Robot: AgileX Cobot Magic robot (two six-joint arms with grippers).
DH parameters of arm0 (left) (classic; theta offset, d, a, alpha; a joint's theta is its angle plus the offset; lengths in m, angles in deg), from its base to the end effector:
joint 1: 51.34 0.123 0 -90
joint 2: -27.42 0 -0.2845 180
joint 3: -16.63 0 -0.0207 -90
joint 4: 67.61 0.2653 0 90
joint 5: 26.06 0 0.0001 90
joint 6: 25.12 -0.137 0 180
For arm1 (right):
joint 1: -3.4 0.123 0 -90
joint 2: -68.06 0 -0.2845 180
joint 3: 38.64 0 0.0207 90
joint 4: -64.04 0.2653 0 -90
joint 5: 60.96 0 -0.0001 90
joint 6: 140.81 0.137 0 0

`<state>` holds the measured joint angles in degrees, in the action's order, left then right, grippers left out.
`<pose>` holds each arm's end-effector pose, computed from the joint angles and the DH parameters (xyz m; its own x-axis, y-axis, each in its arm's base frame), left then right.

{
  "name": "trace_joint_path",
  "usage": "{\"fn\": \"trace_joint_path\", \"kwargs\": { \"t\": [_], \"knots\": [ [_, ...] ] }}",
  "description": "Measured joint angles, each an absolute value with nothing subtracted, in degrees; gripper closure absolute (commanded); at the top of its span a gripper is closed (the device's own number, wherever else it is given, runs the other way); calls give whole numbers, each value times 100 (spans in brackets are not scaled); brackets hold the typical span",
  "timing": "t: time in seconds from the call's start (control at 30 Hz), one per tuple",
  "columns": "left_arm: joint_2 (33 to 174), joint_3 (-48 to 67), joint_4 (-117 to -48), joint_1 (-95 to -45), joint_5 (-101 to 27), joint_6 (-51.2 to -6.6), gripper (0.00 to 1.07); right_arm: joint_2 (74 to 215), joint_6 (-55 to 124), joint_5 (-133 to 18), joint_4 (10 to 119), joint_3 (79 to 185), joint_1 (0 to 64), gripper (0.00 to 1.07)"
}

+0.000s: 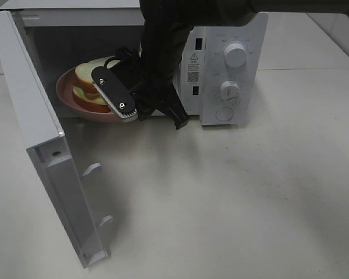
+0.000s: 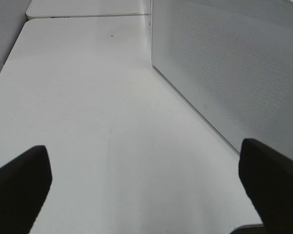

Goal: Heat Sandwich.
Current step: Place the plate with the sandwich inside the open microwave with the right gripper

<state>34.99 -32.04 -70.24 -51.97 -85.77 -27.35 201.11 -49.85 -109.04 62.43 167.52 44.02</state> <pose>0.0501 -0.0060 0.2652 -0.4364 0.0205 -0.8995 0.0535 0.9986 -0.0031 0.3905 0.3311 0.1495 0.6456 -0.7634 0.0198 -0.6864 -0.5914 -0.4232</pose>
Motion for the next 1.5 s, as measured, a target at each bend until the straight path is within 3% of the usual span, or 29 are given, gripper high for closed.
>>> {"fn": "trace_joint_path", "kwargs": {
  "t": [0.93,1.5],
  "knots": [
    [3499,-3204,-7024,-5197,-8577,-2735,7,21463,-4086,-11219,5768,18803,4345,104],
    [3499,-3204,-7024,-5197,-8577,-2735,7,21692,-4000,-11052,5619,18946,4248,99]
  ]
}}
